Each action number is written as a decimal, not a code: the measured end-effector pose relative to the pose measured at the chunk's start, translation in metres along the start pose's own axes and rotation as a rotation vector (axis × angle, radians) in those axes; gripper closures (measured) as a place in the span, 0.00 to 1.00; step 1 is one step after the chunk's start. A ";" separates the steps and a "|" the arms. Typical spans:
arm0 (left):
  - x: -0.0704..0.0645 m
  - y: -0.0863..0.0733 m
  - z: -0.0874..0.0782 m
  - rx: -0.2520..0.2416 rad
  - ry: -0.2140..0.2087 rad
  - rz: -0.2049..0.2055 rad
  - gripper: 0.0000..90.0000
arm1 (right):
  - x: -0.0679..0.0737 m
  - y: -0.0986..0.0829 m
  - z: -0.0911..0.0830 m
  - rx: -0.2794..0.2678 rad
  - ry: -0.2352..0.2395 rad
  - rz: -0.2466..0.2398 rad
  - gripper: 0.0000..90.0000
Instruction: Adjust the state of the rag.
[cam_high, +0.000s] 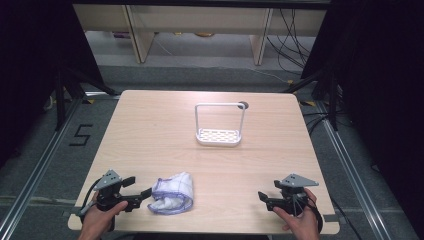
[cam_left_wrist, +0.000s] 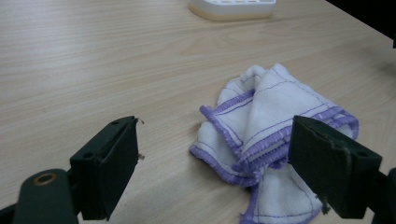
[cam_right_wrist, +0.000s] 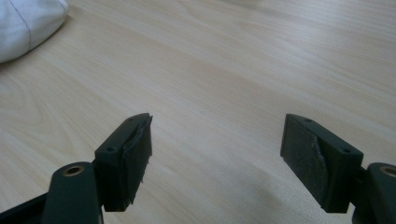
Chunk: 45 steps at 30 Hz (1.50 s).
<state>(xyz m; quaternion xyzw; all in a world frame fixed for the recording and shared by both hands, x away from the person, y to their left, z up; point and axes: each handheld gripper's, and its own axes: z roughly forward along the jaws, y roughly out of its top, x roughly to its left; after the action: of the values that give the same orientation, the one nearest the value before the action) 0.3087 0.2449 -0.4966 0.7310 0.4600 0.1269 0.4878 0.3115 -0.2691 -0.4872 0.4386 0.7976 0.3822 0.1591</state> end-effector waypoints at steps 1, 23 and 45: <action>0.000 0.000 0.000 0.000 0.000 0.000 0.18 | 0.000 0.000 0.000 0.000 0.000 0.000 0.28; -0.014 -0.001 0.026 0.084 -0.140 0.115 0.47 | 0.000 -0.001 0.003 0.013 0.007 -0.006 0.29; -0.097 0.074 0.081 0.084 -0.311 0.421 0.96 | -0.004 -0.003 0.005 0.017 0.023 0.037 0.29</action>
<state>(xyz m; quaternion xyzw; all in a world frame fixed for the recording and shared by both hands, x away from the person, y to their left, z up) 0.3479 0.1119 -0.4497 0.8408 0.2223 0.0926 0.4848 0.3146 -0.2715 -0.4932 0.4504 0.7943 0.3832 0.1389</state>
